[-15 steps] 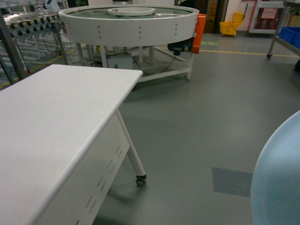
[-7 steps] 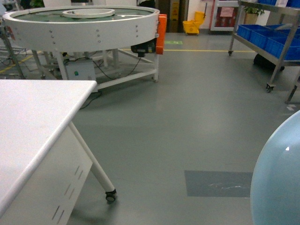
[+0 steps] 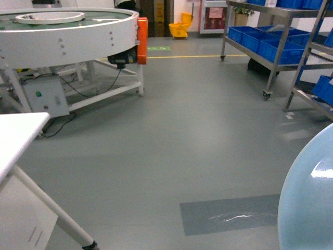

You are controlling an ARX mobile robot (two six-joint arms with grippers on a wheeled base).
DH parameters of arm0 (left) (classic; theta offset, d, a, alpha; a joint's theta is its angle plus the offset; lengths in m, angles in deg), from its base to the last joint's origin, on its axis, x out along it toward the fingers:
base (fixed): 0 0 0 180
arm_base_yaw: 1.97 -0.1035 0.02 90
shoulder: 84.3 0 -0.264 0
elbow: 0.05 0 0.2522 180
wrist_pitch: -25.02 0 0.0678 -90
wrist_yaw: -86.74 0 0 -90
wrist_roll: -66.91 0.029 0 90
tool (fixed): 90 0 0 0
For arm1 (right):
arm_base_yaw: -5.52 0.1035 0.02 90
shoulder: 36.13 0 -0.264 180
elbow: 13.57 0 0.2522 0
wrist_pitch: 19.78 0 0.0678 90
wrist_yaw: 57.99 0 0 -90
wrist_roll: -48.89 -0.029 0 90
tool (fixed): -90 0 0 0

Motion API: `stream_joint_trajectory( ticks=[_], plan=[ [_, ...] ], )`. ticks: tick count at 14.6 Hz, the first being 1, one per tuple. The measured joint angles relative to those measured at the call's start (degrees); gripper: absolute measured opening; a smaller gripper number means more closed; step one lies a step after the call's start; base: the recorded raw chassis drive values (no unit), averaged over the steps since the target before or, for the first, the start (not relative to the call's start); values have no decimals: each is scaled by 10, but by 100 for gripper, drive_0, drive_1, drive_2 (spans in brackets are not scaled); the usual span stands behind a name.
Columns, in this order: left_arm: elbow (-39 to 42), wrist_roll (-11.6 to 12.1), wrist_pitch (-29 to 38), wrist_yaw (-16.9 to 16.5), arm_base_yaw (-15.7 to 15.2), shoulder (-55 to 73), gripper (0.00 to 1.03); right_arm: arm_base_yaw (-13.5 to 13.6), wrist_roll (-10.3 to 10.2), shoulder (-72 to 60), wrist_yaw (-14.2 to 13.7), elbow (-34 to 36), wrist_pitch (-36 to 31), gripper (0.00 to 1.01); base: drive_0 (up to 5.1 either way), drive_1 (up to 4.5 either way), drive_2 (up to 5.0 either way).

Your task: Place blue tray on left shelf second layer neatly

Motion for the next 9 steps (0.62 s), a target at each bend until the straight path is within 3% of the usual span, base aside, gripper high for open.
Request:
stream_joint_trajectory(
  ticks=[5, 9],
  plan=[
    [0, 0, 0, 0, 0, 0, 98, 0, 0, 0, 0, 0, 0, 2, -156, 261, -573],
    [0, 0, 0, 0, 0, 0, 98, 0, 0, 0, 0, 0, 0, 2, 5, 422, -411]
  ],
)
